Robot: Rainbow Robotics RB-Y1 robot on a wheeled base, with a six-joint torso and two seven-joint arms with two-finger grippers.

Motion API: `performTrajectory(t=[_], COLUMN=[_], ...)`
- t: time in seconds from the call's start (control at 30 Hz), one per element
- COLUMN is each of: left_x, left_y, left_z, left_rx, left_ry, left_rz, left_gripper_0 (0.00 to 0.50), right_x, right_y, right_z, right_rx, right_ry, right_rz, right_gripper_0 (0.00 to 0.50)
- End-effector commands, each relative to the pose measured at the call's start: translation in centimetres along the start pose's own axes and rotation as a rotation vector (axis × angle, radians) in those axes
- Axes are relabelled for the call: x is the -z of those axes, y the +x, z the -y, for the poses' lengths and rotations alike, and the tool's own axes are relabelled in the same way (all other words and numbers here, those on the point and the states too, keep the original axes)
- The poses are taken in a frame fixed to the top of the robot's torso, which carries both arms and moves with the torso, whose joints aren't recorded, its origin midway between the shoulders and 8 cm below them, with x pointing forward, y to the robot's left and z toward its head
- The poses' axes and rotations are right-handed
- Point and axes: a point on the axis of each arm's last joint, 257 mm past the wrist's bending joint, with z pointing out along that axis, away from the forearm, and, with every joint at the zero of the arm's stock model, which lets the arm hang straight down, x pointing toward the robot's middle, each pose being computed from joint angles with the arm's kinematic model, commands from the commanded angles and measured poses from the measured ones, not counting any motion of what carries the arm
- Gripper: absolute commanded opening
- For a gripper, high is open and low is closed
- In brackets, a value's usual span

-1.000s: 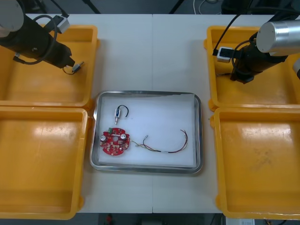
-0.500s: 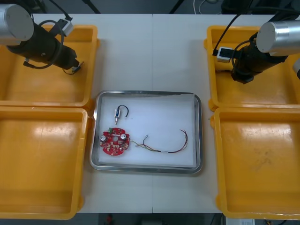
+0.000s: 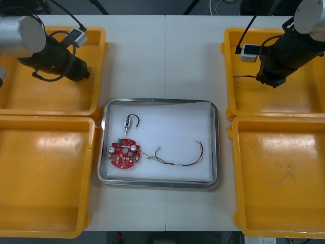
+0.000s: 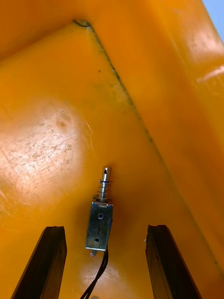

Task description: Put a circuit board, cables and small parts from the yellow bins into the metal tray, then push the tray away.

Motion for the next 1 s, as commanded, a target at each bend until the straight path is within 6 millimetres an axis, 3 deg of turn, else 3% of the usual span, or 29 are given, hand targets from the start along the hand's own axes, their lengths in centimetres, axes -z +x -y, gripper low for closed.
performTrajectory(t=[0.03,0.4,0.57,0.63,0.67,0.7,1.0], left_x=[0.5,-1.2,-1.2,-1.2,-1.2,-1.2,-0.8], left_y=[-3.0,-2.5,-2.5,-2.6,-2.6,-2.6,-2.5], left_z=[0.5,0.4,0.5,0.7,0.7,0.7,0.6], left_rx=[-0.112,-0.127,-0.127,-0.122,-0.121,-0.118,-0.091], left_ry=[-0.017,-0.039,-0.034,-0.027,-0.026,-0.025,-0.011], left_rz=[0.040,0.053,0.055,0.057,0.057,0.058,0.057], left_gripper_0=[0.500,0.500,0.500,0.329,0.138,0.005,0.000], right_x=[4.1,9.4,10.8,11.0,11.2,11.3,11.7], right_y=[0.4,-1.3,-4.3,-5.2,-5.8,-6.3,-10.0], right_z=[0.9,-3.4,-3.6,-4.1,-4.4,-4.8,-7.9], right_rx=[0.019,0.111,0.103,0.093,0.083,0.077,0.073], right_ry=[0.017,-0.072,-0.025,-0.031,-0.037,-0.048,-0.041], right_rz=[-0.008,-0.082,-0.031,-0.006,0.012,0.028,0.034], right_gripper_0=[0.000,0.000,0.000,0.000,0.000,0.000,0.000])
